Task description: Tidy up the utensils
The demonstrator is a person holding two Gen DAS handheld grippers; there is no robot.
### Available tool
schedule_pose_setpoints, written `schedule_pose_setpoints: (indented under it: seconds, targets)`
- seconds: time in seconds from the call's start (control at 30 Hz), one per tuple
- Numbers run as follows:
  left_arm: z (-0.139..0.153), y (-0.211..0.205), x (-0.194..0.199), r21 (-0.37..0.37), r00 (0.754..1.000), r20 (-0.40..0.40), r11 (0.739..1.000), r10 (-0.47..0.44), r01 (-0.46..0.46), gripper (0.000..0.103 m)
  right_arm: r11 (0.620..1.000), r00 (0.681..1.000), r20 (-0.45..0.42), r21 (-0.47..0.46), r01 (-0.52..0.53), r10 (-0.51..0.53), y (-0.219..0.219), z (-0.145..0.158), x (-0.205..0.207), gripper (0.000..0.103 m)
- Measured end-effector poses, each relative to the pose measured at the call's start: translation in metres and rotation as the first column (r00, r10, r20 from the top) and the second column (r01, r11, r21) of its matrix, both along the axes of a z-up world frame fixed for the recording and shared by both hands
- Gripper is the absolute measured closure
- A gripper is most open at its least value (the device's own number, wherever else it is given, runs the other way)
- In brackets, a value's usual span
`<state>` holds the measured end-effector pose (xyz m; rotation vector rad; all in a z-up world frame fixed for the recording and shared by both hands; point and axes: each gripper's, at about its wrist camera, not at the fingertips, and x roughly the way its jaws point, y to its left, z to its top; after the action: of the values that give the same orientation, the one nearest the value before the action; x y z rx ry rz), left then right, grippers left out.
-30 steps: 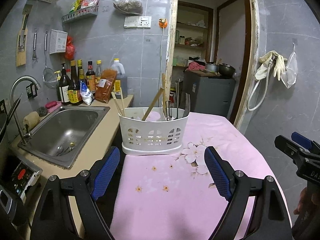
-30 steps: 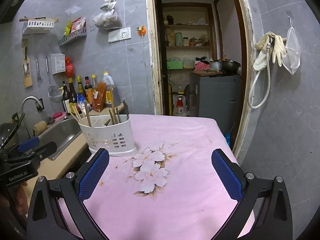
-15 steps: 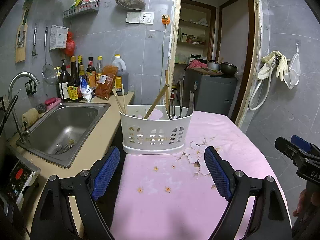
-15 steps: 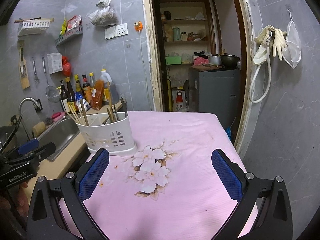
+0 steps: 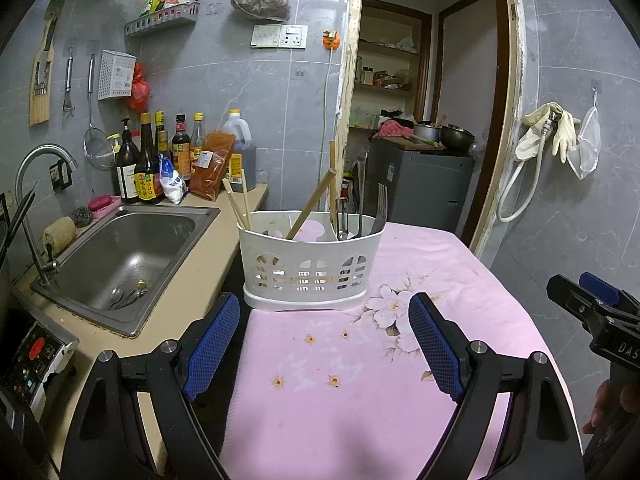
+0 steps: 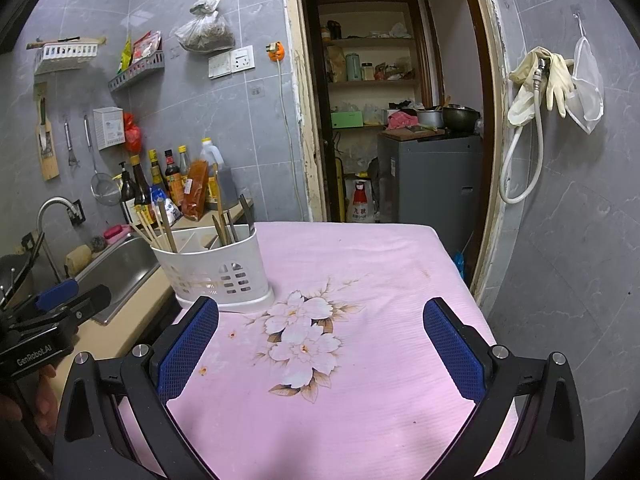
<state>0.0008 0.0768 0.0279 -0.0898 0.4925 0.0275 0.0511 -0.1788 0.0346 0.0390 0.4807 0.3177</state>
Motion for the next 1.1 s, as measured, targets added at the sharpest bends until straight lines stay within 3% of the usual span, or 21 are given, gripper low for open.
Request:
schedule_pose_setpoints:
  seconds: [1.1]
  targets:
    - [0.0005,-0.0009,0.0006,-0.002,1.0,0.0,1.0,-0.001,0.001,0.02,1.0,1.0,0.006,-0.002,-0.001,0.001,0.0045,-0.0006,0.0017,0.0]
